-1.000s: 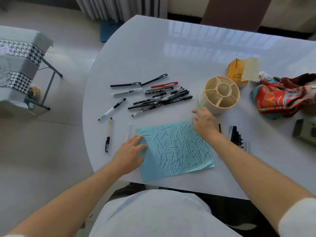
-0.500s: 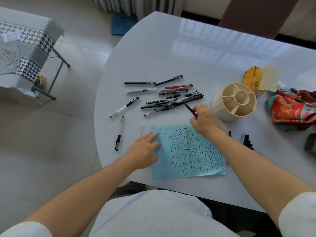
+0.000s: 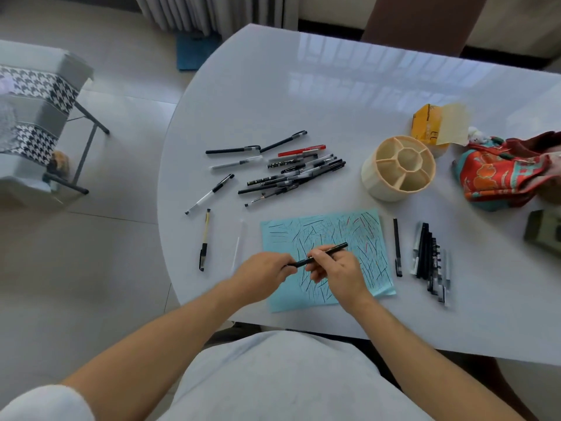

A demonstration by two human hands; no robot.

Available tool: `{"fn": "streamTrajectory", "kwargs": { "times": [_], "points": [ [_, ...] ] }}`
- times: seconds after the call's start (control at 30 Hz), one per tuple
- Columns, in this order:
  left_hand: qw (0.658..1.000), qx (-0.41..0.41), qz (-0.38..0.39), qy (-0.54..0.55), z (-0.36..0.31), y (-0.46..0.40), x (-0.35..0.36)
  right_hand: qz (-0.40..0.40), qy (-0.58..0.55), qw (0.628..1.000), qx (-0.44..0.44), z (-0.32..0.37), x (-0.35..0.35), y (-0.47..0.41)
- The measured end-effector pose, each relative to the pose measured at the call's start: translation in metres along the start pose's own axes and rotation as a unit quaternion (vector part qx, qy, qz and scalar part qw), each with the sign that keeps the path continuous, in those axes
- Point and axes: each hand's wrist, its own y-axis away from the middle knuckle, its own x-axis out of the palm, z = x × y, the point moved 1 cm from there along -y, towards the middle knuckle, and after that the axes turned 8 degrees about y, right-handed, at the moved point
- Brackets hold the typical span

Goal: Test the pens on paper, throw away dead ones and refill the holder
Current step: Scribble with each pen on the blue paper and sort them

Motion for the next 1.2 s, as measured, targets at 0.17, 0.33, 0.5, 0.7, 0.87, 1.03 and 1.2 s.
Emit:
{"fn": "streamTrajectory", "kwargs": {
  "times": [0.17,0.33,0.5,0.7,0.87,1.03,1.2],
  "points": [
    [0.998,-0.027,-0.051,-0.032,0.011,0.010,0.002,-0.113,-0.047,0.992,0.012,-0.004,-0.005,-0.007],
    [0.994,-0.066,-0.070,-0.052,0.052,0.037,0.003,-0.105,0.010,0.994,-0.011,-0.007,-0.037,-0.025],
    [0.996,0.033,-0.060,-0.063,0.040,0.027,0.010,-0.033,0.078,0.995,-0.050,-0.010,0.022,-0.029],
    [0.995,0.043,-0.048,-0.075,0.042,0.026,0.011,-0.055,0.178,0.978,-0.096,-0.014,0.044,-0.035],
    [0.995,0.043,-0.058,-0.071,0.040,0.026,0.007,-0.058,0.247,0.958,-0.134,-0.010,0.048,-0.036],
    [0.996,0.028,-0.039,-0.072,0.043,0.024,0.006,-0.126,0.272,0.946,-0.126,-0.010,0.025,-0.026],
    [0.998,0.000,-0.061,-0.019,0.042,0.027,0.007,-0.123,0.083,0.985,-0.090,-0.008,0.016,-0.008]
  ]
}}
